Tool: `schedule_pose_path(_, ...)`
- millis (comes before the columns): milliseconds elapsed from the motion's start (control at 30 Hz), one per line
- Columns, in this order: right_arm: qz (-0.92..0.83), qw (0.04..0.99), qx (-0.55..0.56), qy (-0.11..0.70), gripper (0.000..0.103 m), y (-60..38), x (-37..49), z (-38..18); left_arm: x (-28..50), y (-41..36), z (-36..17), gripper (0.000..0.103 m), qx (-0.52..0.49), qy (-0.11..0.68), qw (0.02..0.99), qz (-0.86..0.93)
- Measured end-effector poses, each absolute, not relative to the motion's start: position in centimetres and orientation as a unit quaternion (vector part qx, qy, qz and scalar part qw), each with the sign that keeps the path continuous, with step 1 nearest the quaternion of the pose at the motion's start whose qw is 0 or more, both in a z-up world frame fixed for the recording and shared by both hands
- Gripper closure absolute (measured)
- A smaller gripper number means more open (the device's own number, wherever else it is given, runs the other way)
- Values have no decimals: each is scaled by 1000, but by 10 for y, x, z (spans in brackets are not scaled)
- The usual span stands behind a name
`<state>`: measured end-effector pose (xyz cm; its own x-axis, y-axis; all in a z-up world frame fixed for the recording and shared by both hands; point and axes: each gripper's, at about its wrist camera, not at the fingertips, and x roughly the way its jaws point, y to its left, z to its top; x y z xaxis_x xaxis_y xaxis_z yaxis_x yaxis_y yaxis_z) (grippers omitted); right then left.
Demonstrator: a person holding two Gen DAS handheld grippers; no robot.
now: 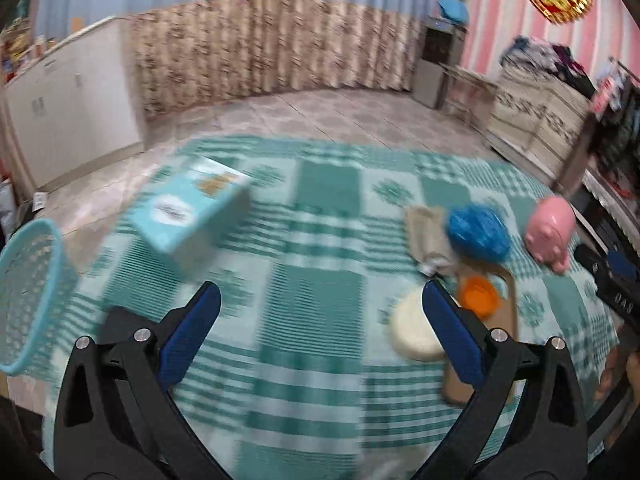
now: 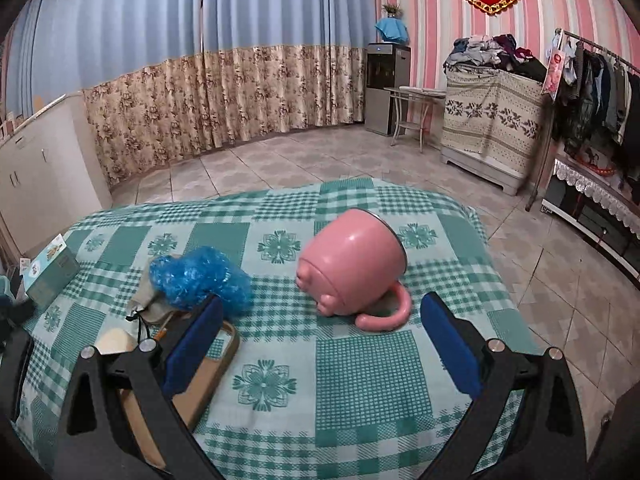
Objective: Collect trash
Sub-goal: 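Grasp the white round disc with the left tool while the right tool grasps the orange lid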
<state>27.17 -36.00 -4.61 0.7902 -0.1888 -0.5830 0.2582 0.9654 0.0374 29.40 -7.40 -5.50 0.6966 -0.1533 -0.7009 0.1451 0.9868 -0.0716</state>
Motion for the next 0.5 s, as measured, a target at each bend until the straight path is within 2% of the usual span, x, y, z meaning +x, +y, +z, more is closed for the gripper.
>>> schedule_pose_path(167, -120, 942, 57, 308, 6, -362, 274, -50, 301, -115, -85, 5, 14, 414, 903, -111)
schedule_pose_path(367, -115, 942, 47, 312, 6, -357, 276, -52, 311, -128, -107, 7, 9, 445, 886, -126)
schedule_pose_path(400, -113, 942, 47, 313, 6, -356, 276, -53, 311, -129, -108, 9, 7, 446, 885, -130)
schedule_pose_path(467, -112, 941, 45, 316, 7, -354, 278, -54, 311, -132, -110, 23, 5, 448, 883, -142)
schedule_pose_path(500, -112, 941, 44, 317, 7, -352, 279, -56, 311, -132, -111, 27, 5, 448, 882, -145)
